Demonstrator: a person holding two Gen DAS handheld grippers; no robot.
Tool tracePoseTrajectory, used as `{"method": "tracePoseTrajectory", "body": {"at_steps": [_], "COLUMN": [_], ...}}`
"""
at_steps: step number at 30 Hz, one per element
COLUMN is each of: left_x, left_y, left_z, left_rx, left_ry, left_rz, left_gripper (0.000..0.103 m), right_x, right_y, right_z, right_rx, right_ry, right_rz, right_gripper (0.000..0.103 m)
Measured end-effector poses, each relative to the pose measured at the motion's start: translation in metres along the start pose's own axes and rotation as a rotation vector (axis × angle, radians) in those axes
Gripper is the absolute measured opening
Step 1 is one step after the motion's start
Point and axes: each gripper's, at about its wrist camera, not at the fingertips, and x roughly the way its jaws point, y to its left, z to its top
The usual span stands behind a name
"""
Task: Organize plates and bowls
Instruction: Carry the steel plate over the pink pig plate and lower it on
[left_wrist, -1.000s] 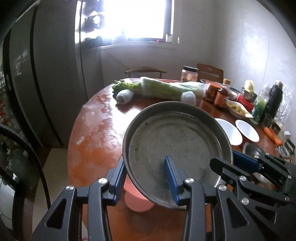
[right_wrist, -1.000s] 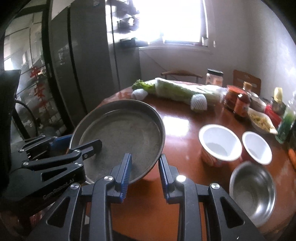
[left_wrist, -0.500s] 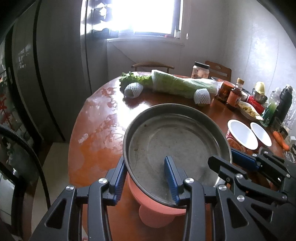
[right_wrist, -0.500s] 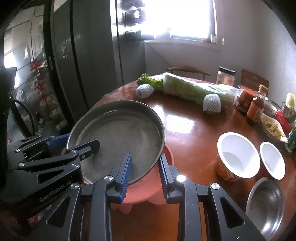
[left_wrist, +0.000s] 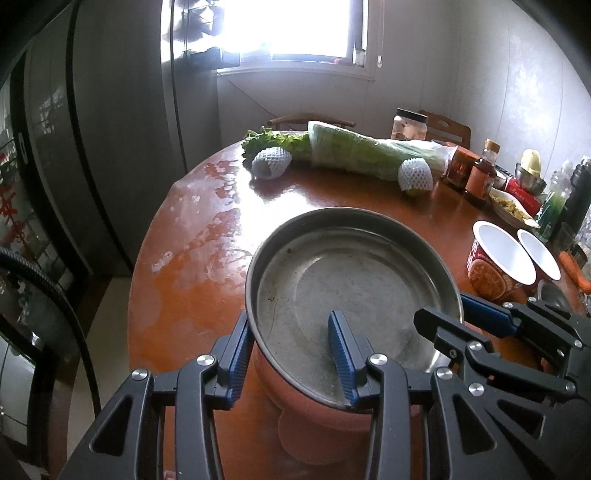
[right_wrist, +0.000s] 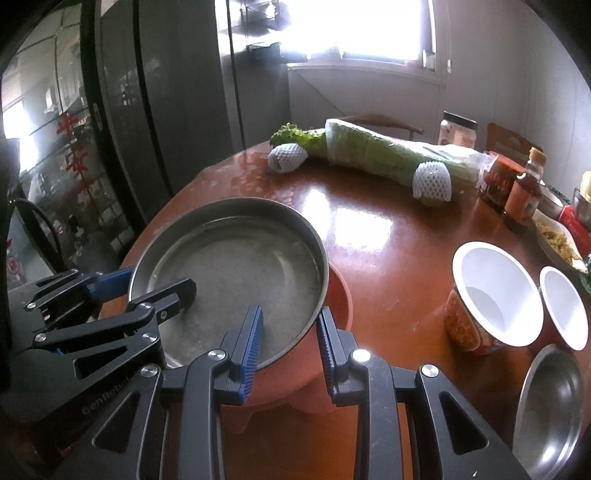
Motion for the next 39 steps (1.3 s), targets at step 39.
{"method": "tracePoseTrajectory", "body": {"at_steps": [39], "left_x": [0.006], "left_y": [0.003], "left_z": [-0.012], "left_rx": [-0.001], "left_ry": [0.003], "left_rz": [0.035], "left_gripper": [0.041], "right_x": [0.021], "right_y": [0.009], "right_z": [-0.008], "right_rx": [-0.071], "right_ry": [-0.006], "right_rz": [-0.038], "right_gripper": [0.03]}}
